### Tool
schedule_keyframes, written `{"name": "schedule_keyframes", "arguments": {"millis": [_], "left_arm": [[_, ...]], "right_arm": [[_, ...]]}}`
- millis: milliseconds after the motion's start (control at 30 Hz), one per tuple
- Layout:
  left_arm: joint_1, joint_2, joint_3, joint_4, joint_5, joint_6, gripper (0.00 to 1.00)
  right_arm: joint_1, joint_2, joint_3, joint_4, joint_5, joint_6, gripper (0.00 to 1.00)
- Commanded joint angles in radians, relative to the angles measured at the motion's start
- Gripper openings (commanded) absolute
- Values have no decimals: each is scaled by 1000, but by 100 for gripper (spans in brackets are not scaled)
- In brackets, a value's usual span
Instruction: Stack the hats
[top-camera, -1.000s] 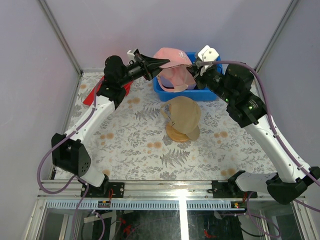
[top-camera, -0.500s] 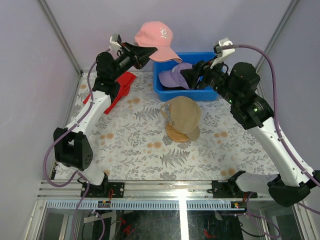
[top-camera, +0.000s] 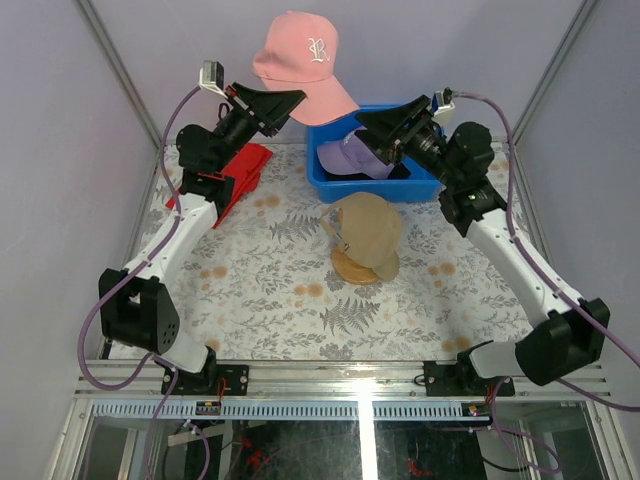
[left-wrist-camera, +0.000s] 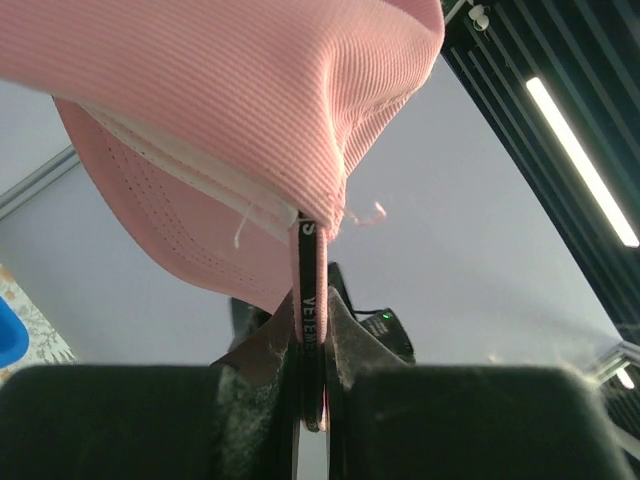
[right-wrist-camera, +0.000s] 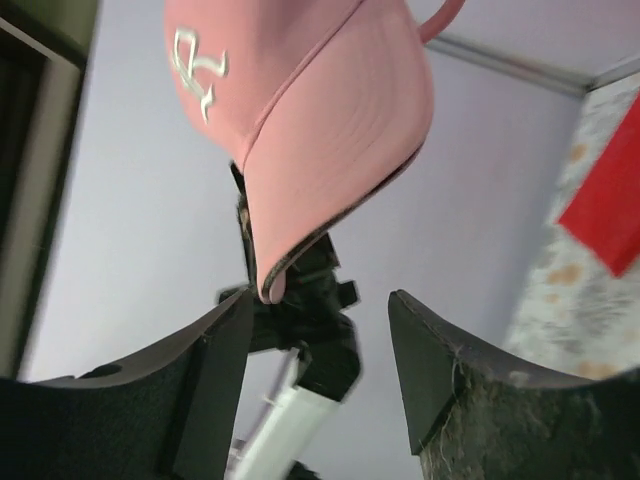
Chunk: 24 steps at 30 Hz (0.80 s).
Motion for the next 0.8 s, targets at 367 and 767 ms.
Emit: {"name": "schedule_keyframes", "arguments": {"millis": [367, 767], "left_arm": [[10, -60, -86, 209, -11, 42, 0], [10, -36, -58, 226, -28, 50, 0]], "right_arm": [[-3, 85, -9, 454, -75, 529, 55], [-2, 56, -55, 390, -88, 515, 61]]}}
